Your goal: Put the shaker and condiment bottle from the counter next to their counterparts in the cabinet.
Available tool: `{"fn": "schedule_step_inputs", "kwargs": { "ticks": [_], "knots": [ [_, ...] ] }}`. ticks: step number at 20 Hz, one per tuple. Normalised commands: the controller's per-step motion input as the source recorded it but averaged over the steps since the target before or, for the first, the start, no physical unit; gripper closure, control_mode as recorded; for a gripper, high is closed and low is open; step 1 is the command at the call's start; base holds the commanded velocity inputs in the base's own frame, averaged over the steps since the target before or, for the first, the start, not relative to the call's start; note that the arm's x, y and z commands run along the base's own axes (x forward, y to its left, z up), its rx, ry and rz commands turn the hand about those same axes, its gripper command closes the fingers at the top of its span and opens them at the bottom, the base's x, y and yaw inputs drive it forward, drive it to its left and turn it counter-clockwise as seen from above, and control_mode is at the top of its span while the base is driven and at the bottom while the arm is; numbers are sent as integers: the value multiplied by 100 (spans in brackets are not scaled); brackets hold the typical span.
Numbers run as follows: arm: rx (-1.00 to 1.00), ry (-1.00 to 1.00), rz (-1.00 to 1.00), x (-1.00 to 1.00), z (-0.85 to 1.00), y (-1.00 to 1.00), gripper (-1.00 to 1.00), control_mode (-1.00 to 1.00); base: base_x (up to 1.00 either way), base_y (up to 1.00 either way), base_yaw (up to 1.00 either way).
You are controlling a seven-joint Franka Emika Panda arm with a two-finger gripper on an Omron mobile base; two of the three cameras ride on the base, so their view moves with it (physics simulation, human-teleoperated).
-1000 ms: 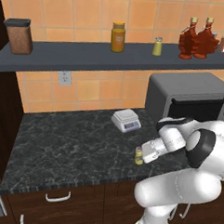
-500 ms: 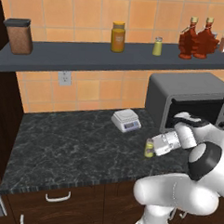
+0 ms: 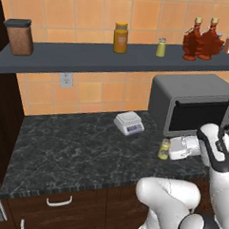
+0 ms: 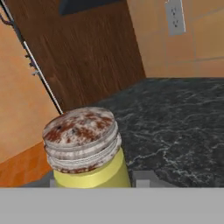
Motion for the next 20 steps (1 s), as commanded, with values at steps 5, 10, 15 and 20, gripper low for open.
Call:
{"fn": "schedule_step_inputs", "kwargs": {
  "ticks": [5, 10, 15, 20],
  "knots": [
    [0, 0, -27, -26, 80, 0, 100, -100, 0, 0, 0],
    [0, 0, -29, -35, 84, 0, 100, -100, 0, 0, 0],
    [0, 0, -30, -32, 95, 0, 100, -100, 0, 0, 0],
    [0, 8, -31, -31, 98, 0, 100, -100, 0, 0, 0]
  ]
}}
